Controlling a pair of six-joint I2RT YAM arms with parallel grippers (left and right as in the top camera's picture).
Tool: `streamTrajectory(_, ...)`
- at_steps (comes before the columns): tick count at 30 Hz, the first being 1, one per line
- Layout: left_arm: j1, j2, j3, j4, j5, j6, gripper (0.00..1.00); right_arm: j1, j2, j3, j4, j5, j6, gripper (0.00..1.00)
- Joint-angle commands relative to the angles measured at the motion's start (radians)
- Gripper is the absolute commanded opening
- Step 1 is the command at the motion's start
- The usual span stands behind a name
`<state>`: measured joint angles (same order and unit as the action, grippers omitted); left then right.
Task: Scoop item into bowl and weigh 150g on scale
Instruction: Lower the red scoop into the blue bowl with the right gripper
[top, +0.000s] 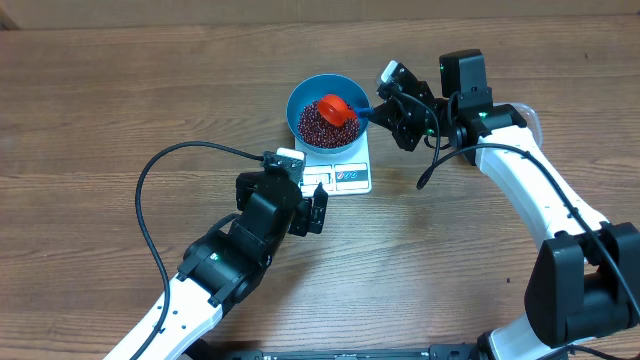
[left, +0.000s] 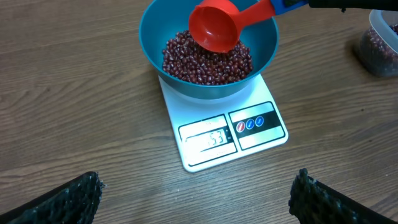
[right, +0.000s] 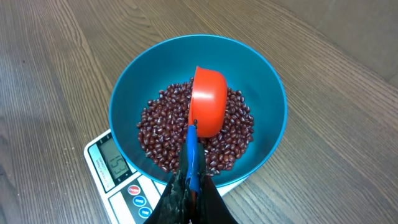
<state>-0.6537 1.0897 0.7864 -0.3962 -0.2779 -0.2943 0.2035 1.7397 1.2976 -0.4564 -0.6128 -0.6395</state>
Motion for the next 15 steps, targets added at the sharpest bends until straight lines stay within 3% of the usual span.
streamTrajectory(1,0.005,0.002,0.023,0.003,-0.010,-0.017,0.99,-0.003,-0.045,0.026,0.009,-0.002,0.012,0.04)
streamTrajectory(15,0.005,0.002,0.023,0.003,-0.010,-0.017,1.00,-0.003,-0.037,0.026,0.051,0.057,0.003,0.04)
